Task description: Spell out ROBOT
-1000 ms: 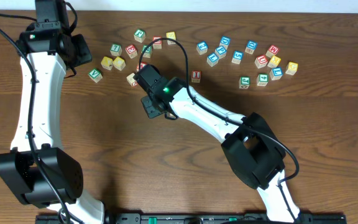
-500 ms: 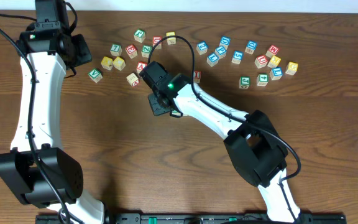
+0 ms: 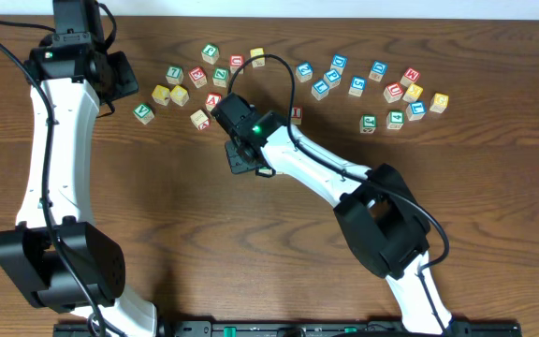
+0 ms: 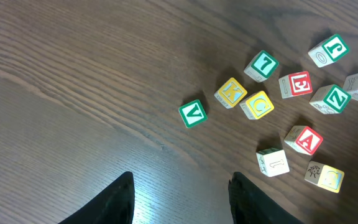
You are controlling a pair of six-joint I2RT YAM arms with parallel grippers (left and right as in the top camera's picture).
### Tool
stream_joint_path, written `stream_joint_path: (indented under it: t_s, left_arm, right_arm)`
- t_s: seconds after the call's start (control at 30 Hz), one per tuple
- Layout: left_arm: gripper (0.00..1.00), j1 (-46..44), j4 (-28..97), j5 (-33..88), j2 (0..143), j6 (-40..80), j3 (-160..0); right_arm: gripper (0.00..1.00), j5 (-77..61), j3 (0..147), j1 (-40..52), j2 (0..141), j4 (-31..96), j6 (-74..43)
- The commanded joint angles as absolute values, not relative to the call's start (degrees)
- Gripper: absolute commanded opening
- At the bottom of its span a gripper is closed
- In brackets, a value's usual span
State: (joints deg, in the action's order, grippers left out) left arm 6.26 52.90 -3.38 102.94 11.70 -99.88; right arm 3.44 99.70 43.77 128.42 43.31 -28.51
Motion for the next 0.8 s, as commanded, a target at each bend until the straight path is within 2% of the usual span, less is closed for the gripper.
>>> stream_joint_path:
  t_s: [0.0, 0.5, 0.77]
  left_arm:
    - [0.49, 6.37, 53.08, -3.92, 102.24, 10.74, -99.42]
    - [0.49, 6.37, 53.08, -3.92, 102.24, 10.74, -99.42]
    - [0.49, 6.37, 53.08, -3.92, 102.24, 10.74, -99.42]
  right_arm:
    - [0.03, 3.99, 100.40, 42.41, 129.45, 44.14, -31.31]
    - [0.03, 2.55, 102.15, 41.21, 128.05, 45.89, -29.67]
    - [0.03, 2.98, 107.15, 38.02, 121.64, 55.90, -28.23]
